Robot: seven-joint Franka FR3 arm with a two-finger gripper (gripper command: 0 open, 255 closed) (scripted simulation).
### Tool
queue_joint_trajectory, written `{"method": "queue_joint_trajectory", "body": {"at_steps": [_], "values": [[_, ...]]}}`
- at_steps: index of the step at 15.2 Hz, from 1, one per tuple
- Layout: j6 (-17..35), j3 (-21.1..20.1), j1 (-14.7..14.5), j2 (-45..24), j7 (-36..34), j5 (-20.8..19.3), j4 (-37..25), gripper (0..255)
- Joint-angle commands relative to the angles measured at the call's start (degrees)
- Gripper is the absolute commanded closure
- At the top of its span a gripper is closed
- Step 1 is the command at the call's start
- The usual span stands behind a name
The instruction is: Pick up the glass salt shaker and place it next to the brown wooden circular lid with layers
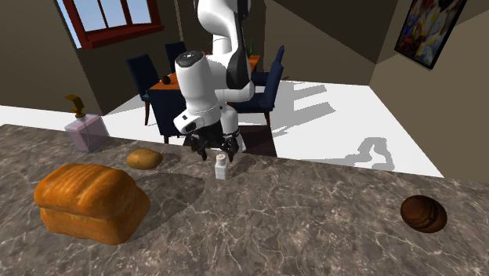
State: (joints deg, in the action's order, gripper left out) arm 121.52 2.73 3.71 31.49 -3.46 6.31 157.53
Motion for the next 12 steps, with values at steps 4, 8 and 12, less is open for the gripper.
{"method": "queue_joint_trajectory", "body": {"at_steps": [4,8,12], "values": [[5.2,-0.15,-0.45,-2.64,0.26,0.71,2.45,0],[6.78,-0.19,-0.63,-3.51,0.38,0.95,3.17,0],[6.78,-0.19,-0.63,-3.51,0.38,0.95,3.17,0]]}}
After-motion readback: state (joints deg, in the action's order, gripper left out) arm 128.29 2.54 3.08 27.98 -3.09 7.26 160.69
